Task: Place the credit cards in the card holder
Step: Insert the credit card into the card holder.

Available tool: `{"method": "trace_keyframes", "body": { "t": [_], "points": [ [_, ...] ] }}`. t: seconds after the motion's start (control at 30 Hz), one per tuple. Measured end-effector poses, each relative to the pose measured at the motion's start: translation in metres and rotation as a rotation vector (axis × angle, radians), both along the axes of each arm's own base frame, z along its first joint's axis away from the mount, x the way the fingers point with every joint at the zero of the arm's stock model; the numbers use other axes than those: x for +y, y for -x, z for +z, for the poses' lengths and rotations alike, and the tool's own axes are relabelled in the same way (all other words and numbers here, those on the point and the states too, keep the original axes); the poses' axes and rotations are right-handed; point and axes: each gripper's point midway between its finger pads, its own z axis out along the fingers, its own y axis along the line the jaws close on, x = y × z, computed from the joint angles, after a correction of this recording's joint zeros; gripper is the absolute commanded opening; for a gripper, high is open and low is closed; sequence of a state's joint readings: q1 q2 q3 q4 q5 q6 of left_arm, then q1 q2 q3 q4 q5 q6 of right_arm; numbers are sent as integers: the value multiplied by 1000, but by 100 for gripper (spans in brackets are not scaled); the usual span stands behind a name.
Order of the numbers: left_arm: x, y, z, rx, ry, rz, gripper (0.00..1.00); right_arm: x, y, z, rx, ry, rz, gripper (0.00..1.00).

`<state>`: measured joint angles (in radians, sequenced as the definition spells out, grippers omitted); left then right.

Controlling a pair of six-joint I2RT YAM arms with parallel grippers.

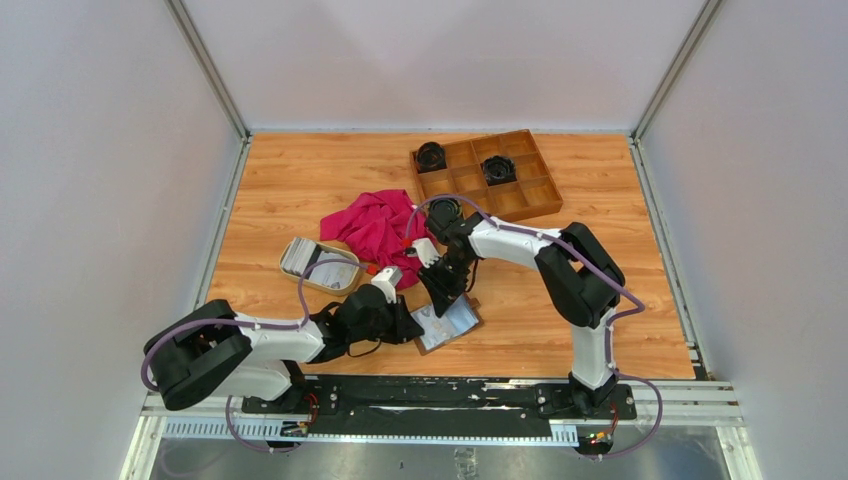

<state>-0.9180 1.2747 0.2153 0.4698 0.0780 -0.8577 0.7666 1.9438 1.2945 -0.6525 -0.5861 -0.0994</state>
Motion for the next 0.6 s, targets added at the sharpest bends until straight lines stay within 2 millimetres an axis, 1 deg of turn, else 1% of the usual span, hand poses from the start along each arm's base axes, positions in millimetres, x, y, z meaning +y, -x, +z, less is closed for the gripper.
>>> {"method": "trace_keyframes", "body": {
  "t": [0.1,0.2,0.23,0.37,0.4,0.47,0.6],
  "points": [
    [0,0,0,2,1,1,15,1,1,0,0,5,3,37],
    [0,0,0,4,2,3,15,0,2,2,-3,4,11,42],
    [0,0,0,5,3,4,15,0,2,2,-7,1,18,45],
    [0,0,0,3,1,8,15,-5,-2,7,-47,-19,60,46],
    [0,0,0,3,1,8,15,-6,-2,8,-54,-23,68,45],
    [0,-1,0,3,1,8,15,-9,-3,8,-69,-31,88,38],
    [0,-1,0,3,1,10,15,-14,-6,6,-91,-30,117,9]
  ]
}}
